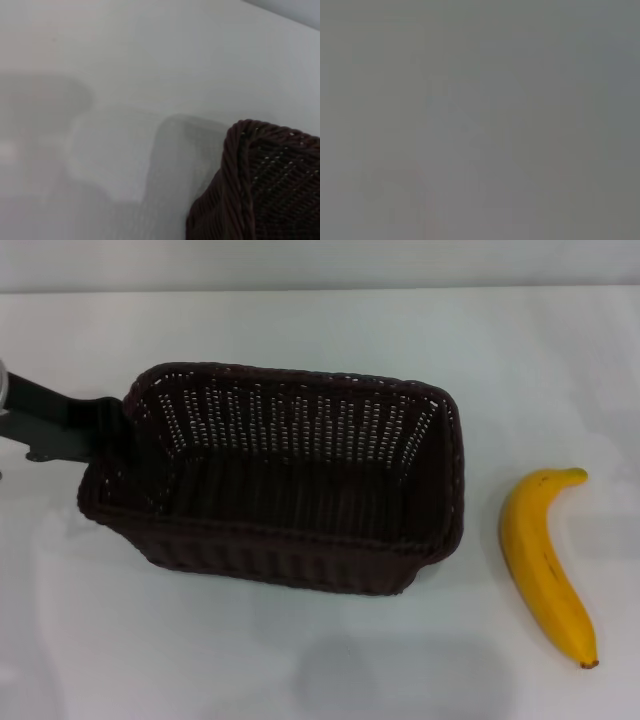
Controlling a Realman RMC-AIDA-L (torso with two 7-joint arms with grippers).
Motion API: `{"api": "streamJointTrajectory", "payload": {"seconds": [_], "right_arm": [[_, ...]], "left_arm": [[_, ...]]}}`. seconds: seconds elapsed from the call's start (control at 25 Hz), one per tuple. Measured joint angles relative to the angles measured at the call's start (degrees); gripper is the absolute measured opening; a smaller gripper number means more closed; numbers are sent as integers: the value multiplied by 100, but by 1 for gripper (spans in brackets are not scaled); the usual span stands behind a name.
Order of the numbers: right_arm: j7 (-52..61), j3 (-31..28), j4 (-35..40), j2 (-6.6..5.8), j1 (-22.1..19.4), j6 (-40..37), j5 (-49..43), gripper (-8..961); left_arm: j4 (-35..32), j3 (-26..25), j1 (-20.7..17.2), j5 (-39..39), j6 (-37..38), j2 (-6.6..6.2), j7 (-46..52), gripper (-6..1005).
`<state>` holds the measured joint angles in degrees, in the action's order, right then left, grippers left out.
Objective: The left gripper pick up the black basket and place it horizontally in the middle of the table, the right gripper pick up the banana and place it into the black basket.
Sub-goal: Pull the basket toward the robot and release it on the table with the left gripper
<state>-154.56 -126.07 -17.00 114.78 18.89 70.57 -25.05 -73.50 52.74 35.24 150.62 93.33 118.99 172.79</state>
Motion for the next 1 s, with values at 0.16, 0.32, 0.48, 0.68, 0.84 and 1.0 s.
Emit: {"api": "streamJointTrajectory", "payload": {"seconds": [0.16, 0.32, 0.48, 0.68, 0.84, 1.0], "right_arm": [[2, 13, 13, 1, -8, 7, -4, 818], [5, 14, 34, 1, -17, 10, -8, 817], [12, 13, 34, 1, -26, 11, -9, 816], [14, 13, 13, 1, -27, 18, -9, 815], [14, 12, 6, 0, -26, 19, -8, 814], [14, 12, 4, 0, -27, 19, -9, 813]], "left_arm": [[-57, -128, -48, 216, -53, 21, 7, 216], [-18, -244, -94, 255, -152, 34, 6, 222], [0, -272, -104, 215, -192, 27, 1, 228], [121, -285, -104, -121, -224, -1, -14, 235], [372, -298, -43, -200, -243, -19, -21, 241], [697, -288, 74, -212, -247, -42, -28, 247]]}}
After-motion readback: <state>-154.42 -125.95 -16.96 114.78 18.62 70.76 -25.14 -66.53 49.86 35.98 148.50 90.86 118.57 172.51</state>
